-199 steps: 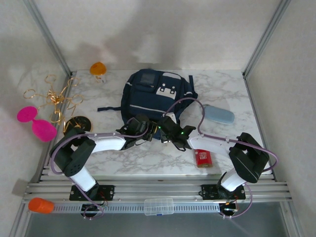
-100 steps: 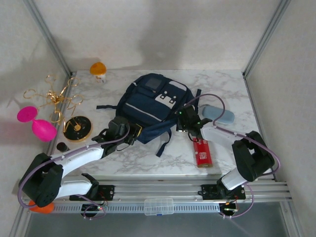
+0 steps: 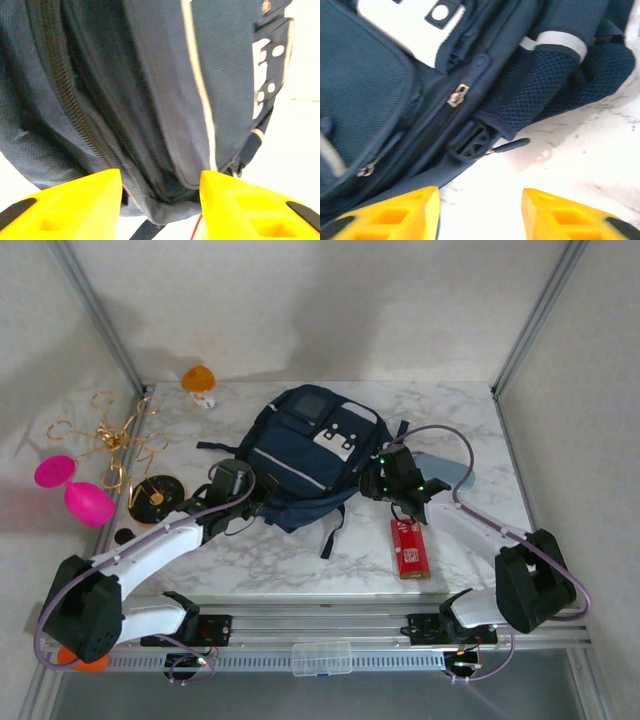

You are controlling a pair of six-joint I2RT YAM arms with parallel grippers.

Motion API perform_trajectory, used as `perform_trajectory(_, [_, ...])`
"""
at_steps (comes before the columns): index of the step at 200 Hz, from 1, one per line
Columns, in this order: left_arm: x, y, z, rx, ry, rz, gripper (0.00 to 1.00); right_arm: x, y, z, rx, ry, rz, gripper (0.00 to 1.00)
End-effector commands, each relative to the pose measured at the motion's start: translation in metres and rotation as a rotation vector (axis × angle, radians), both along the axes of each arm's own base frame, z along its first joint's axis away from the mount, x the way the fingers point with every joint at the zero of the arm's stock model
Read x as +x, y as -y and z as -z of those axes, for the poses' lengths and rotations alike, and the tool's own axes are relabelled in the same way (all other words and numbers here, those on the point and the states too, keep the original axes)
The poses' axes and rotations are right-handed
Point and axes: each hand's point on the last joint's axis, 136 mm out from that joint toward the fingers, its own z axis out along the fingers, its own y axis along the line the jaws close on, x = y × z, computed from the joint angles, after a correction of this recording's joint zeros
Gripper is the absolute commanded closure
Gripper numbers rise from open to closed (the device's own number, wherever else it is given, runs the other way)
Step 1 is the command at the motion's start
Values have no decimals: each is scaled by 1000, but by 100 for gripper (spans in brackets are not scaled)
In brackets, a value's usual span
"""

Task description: Pack books, pencil case, and school supplies into a backpack

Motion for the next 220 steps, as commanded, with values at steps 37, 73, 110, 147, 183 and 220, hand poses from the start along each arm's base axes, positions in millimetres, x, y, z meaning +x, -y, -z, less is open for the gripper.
perform_trajectory(37, [33,28,-38,44,95,65,61,35,-36,-3,116,-172,25,45])
perform_trajectory(73, [36,47,-6,58,49,87,66,80,-25,15,53,-181,149,47])
perform_trajectory(110, [36,43,22,85,11,81,70,109,-25,26,34,-164,186,50])
perform_trajectory(147, [29,36,44,131,-40,91,70,126,-40,33,-1,-190,133,59])
perform_trajectory(183, [25,30,58,143,-63,85,70,138,-39,46,-53,-198,136,59])
perform_trajectory(220, [25,28,63,156,-79,86,70,137,-42,64,-53,-240,142,54])
